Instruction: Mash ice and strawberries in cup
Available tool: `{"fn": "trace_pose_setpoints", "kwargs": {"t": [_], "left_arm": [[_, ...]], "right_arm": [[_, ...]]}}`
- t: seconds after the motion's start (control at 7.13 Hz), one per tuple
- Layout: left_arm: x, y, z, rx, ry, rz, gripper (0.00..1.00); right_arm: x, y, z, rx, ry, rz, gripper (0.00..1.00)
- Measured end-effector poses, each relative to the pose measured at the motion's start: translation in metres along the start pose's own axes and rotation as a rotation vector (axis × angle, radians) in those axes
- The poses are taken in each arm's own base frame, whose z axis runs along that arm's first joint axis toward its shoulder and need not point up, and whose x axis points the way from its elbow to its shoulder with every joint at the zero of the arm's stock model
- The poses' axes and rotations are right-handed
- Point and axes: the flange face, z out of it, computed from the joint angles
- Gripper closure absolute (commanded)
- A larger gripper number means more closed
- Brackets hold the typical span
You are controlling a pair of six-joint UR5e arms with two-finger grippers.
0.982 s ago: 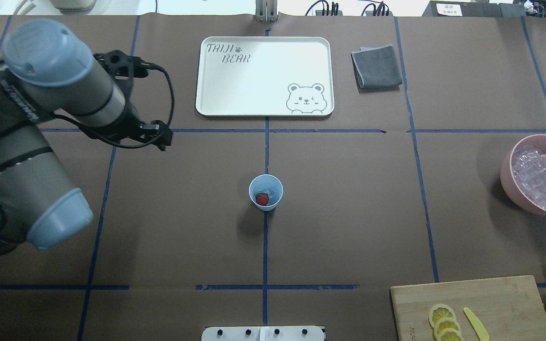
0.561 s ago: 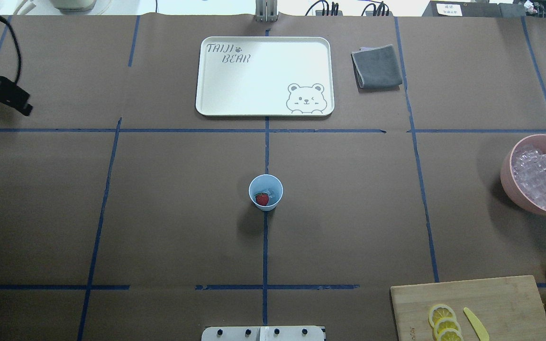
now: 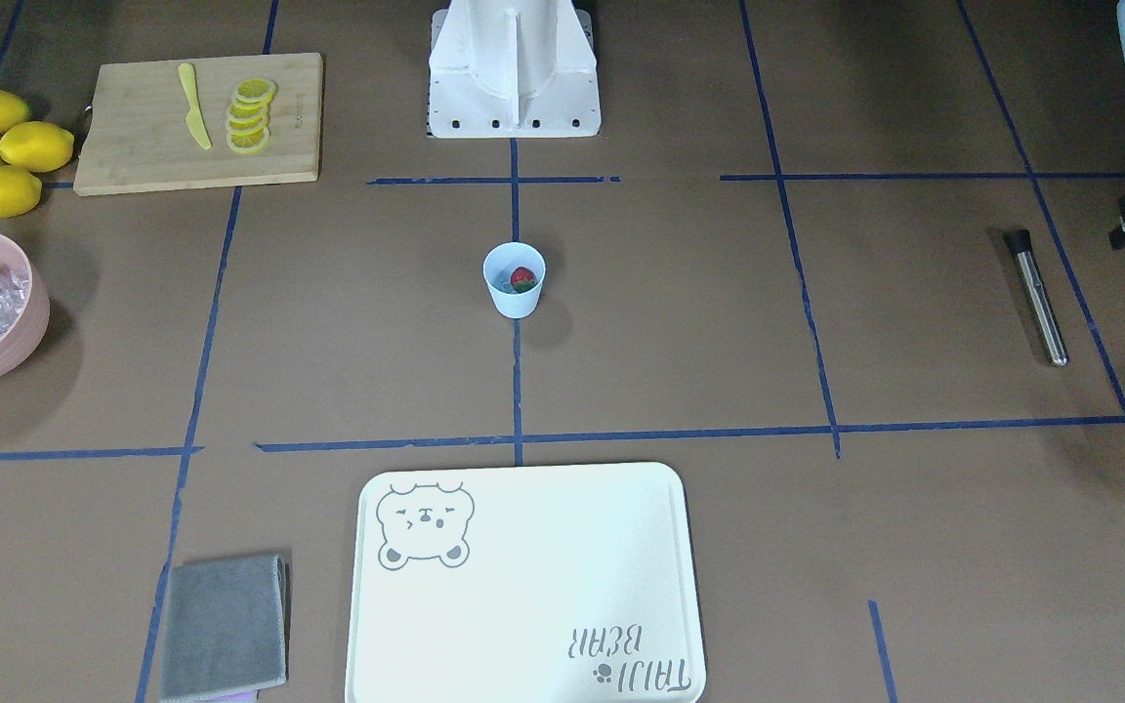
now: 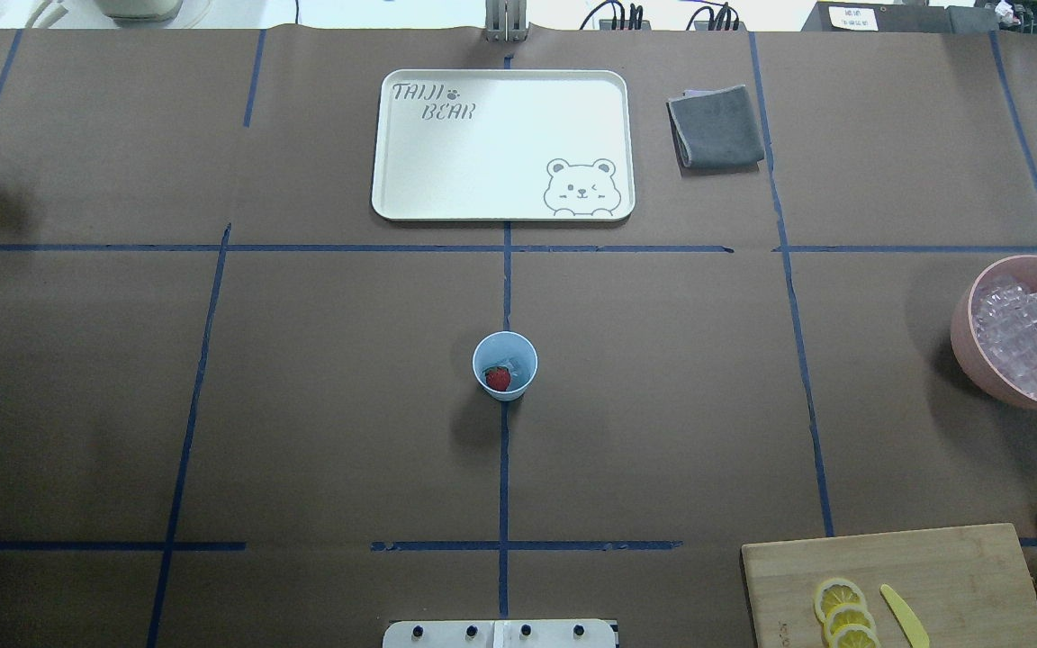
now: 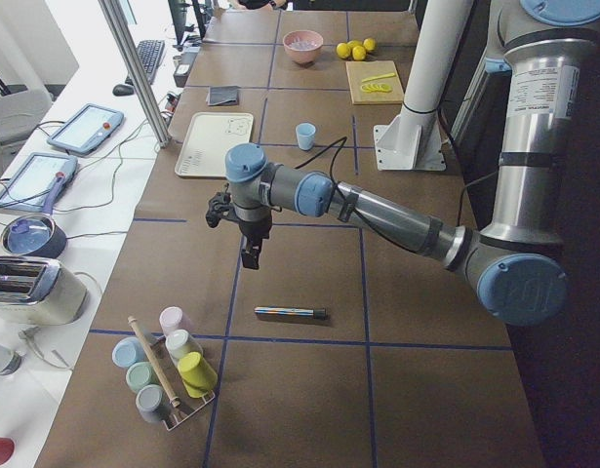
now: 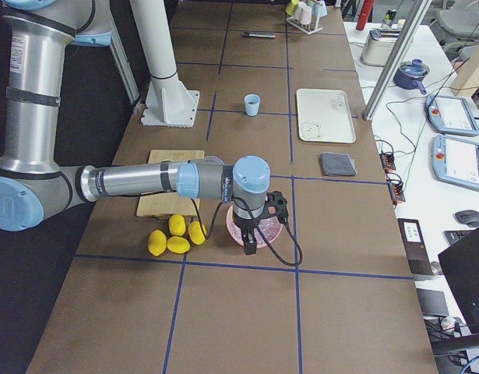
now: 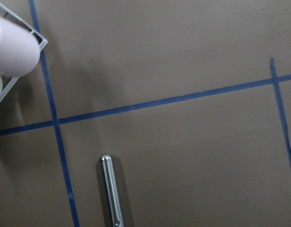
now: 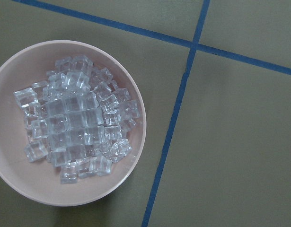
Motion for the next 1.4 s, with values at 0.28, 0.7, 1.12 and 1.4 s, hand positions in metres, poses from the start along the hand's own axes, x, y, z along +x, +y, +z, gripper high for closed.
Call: {"fn": "trace_pose_setpoints", "kwargs": {"t": [0.28,0.7,1.12,1.4], "left_arm": [[-0.038,0.003,0.039,0.066,0.015,-0.091,0.0],[-0.062,0.01,0.123,0.1,0.048,-0.125,0.0],[-0.051,0.025,0.19,0.105,0.015,-0.106,0.0],[-0.047,0.032,0.211,0.09,0.013,-0.087,0.0]], "right_arm": [[-0.001,0.0,-0.001,0.002,0.0,-0.001,0.0],[-0.001,0.0,-0.001,0.002,0.001,-0.004,0.0],[-0.001,0.0,-0.001,0.003,0.002,-0.004,0.0],[-0.001,0.0,-0.001,0.003,0.002,-0.004,0.0]]}}
